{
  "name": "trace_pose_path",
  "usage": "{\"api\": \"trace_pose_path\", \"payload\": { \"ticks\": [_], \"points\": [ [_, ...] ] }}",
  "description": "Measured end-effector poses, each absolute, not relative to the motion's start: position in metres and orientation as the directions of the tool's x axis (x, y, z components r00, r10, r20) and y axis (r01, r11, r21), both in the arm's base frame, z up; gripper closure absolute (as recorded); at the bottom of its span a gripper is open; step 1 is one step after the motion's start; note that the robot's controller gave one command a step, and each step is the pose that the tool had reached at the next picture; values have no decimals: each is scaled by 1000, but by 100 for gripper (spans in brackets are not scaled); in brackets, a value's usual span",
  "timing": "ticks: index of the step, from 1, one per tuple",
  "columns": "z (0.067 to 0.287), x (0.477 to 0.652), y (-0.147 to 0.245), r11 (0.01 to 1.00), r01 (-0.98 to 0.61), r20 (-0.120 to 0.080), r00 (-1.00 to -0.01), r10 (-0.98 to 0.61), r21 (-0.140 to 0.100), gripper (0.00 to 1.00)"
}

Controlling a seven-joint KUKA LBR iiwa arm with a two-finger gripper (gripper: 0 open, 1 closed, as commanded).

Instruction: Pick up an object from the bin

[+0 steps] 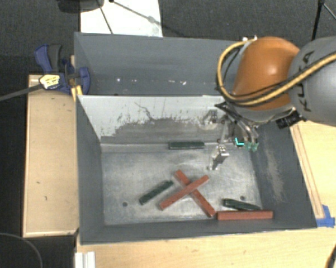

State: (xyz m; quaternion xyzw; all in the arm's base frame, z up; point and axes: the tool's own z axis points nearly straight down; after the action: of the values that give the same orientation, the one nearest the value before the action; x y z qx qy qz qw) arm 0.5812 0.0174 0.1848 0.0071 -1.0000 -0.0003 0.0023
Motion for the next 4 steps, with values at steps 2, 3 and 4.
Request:
{"api": "trace_pose_path", "payload": {
  "ticks": [2, 3, 4],
  "points": [
    [124, 589, 39, 1000, -14, -9, -1000, -14, 1, 0],
    [92, 591, 46, 999, -38, -5, -999, -38, 1, 0],
    [127, 547, 121, 967, -253, 0, -967, -253, 1, 0]
  ]
}}
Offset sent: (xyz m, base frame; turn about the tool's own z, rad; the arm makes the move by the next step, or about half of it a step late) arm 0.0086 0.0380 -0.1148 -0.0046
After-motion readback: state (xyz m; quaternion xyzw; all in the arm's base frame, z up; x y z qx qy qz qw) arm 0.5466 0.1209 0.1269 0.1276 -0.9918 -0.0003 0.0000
